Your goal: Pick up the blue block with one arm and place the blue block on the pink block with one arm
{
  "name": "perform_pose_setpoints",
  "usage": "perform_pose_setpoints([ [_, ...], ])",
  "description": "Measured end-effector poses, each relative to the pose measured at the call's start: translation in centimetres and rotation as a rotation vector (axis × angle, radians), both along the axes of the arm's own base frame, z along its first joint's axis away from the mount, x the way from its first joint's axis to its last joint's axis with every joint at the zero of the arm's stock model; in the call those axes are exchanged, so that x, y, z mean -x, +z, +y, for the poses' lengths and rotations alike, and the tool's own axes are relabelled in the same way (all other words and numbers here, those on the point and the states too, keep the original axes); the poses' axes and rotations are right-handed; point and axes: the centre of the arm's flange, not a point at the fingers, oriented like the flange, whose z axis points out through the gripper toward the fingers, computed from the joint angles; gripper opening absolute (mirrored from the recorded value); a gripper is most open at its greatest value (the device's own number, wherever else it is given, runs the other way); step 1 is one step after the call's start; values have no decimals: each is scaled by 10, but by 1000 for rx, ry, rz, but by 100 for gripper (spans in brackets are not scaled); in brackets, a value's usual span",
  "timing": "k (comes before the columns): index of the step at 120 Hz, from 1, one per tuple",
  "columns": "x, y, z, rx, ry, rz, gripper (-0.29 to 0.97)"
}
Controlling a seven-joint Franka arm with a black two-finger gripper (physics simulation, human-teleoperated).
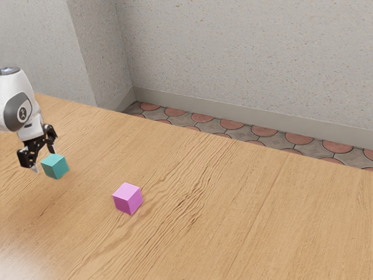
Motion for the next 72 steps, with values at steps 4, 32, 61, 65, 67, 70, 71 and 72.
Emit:
perform_pose_setpoints([
  [4,-6,-6,3,-1,-13,0,68],
  [32,-28,-36,29,18,-48,-8,68],
  [61,-47,-49,57,18,-76,-29,68],
  [65,-46,-49,62,19,-77,-30,68],
  [67,-45,-50,65,19,-76,-31,68],
  [70,-44,-52,68,23,-74,-31,68],
  [71,-44,-52,70,24,-73,-32,68],
  [72,-44,-52,71,25,-72,-34,68],
])
